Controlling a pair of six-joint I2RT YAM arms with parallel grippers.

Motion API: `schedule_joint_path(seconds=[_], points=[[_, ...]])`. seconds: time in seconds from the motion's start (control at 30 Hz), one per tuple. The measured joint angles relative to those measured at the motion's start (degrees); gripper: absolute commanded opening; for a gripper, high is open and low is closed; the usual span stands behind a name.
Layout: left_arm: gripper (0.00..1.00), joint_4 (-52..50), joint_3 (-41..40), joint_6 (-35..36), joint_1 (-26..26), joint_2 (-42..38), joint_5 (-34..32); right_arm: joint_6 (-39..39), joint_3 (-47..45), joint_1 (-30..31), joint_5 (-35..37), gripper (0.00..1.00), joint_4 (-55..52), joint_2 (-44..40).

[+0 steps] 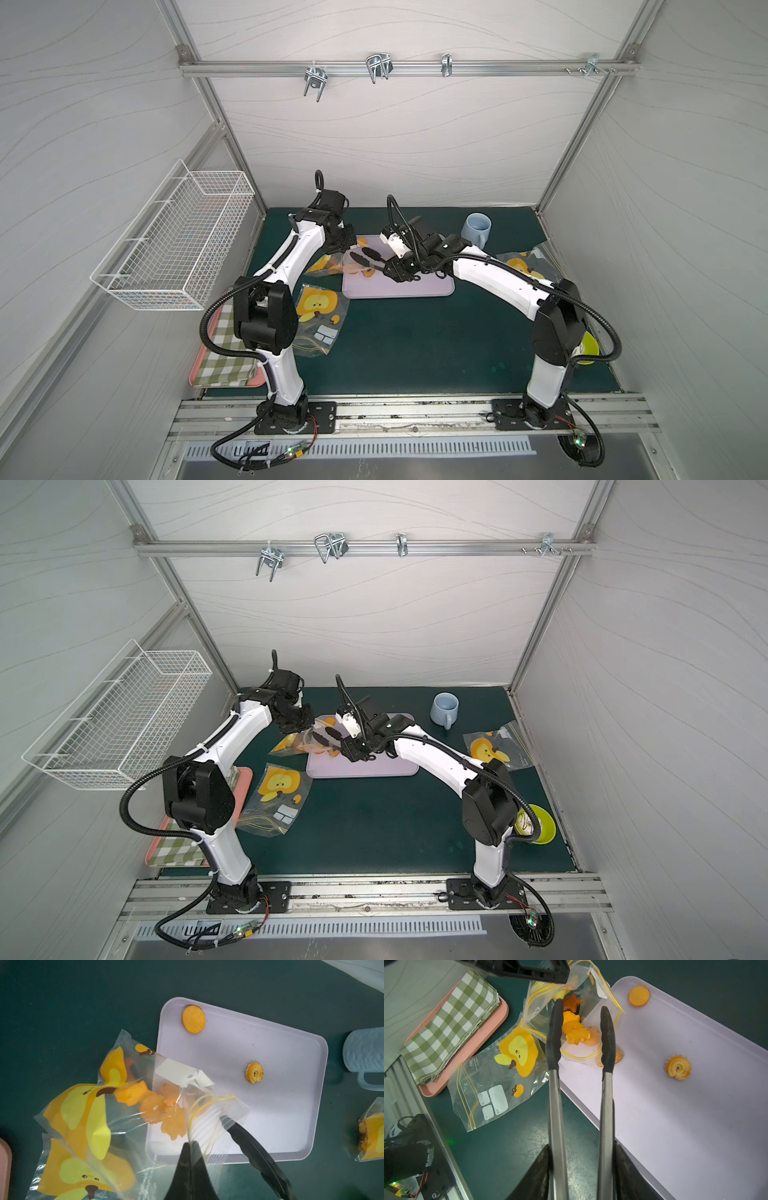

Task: Put the cookies into a resealable bag to prevent moisture
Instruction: Place the cookie in the ziploc bag, then place the clamp at the center of the board.

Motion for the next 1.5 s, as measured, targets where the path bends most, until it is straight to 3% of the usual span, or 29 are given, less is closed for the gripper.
schedule_joint_path(seconds=[0.33,0.63,0.9,1.17,1.5], points=[[0.00,0.0,0.0,0.0,0.0,0.0,0.0,0.0,-4.6,0.0,1.8,0.46,1.6,-3.1],[0.00,0.0,0.0,0.0,0.0,0.0,-0.1,2.5,-22.3,-1.6,9.5,0.46,4.6,-22.9],[0.00,0.5,-1.1,-0.2,0.3,-1.3,-1.6,8.4,-36.6,-10.5,21.0,0.44,1.9,-34.1],[0.00,1.1,-1.4,-0.5,0.7,-2.7,-2.9,12.2,-44.3,-17.0,25.2,0.44,-3.0,-34.3],[0.00,1.5,-1.6,-0.5,0.9,-2.7,-2.9,12.9,-44.2,-18.8,21.9,0.51,-3.3,-25.4]])
